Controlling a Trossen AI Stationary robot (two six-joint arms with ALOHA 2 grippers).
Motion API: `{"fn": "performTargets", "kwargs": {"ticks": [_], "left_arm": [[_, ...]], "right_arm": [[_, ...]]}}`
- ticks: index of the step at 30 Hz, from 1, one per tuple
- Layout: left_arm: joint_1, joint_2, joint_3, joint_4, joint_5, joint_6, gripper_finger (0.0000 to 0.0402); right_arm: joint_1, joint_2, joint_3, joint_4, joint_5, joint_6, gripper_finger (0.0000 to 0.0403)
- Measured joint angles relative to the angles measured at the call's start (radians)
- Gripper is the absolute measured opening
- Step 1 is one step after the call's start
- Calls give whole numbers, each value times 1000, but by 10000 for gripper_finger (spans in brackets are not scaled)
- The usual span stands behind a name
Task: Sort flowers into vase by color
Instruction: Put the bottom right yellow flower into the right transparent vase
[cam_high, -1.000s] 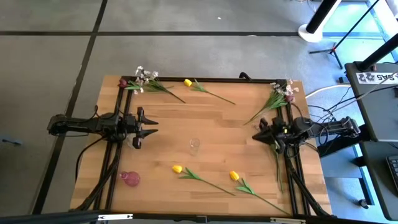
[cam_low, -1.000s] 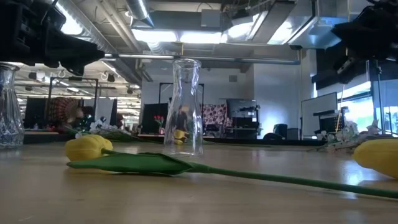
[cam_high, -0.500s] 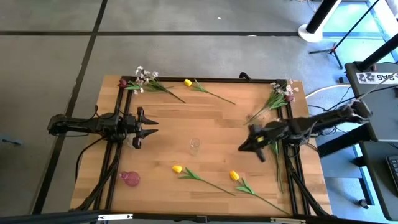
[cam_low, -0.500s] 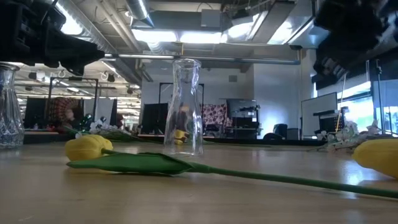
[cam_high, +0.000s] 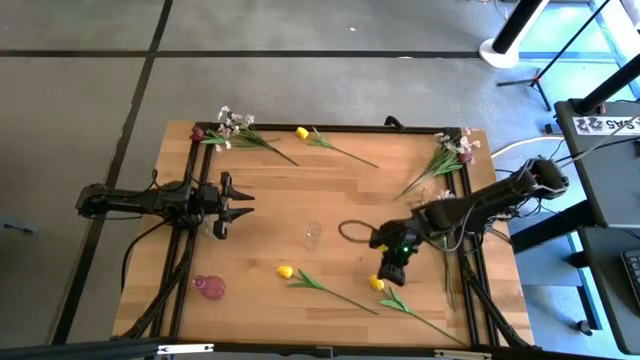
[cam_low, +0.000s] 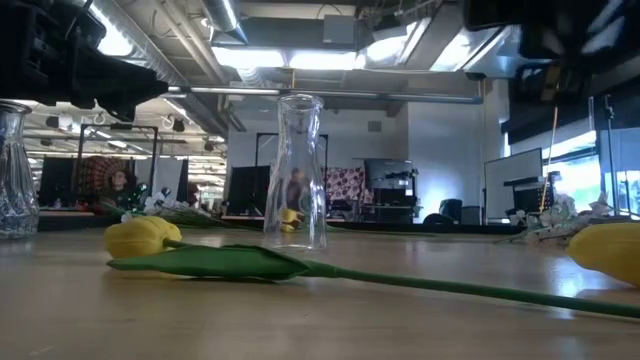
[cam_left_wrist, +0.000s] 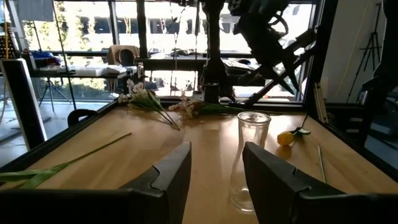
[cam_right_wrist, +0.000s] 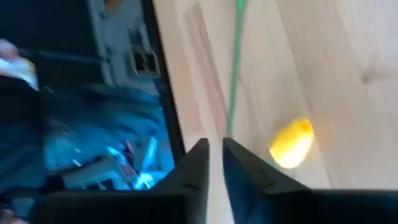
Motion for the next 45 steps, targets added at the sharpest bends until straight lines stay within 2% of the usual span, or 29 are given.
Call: {"fn": "performTargets", "kwargs": {"ticks": [3,9,12,15,22,30,34,39,45], "left_arm": [[0,0,0,0,0,0,143],[0,0,0,0,0,0,143],[0,0,0,0,0,0,143],[0,0,0,0,0,0,143],[0,0,0,0,0,0,143],[0,0,0,0,0,0,143],[0,0,0,0,0,0,143],[0,0,0,0,0,0,143],[0,0,0,0,0,0,143]], "right_arm": [[43,14,40,-103,37,21,123],[204,14,51,-136,212,262,236],[306,28,51,-147,347,336,260],[385,69,51,-172,448,387,265],[495,239,51,-81,514,465,246],[464,379,50,-41,626,462,233],[445,416,52,-37,640,446,212],[436,431,54,-57,656,434,146],[404,406,50,-91,647,397,22]]}}
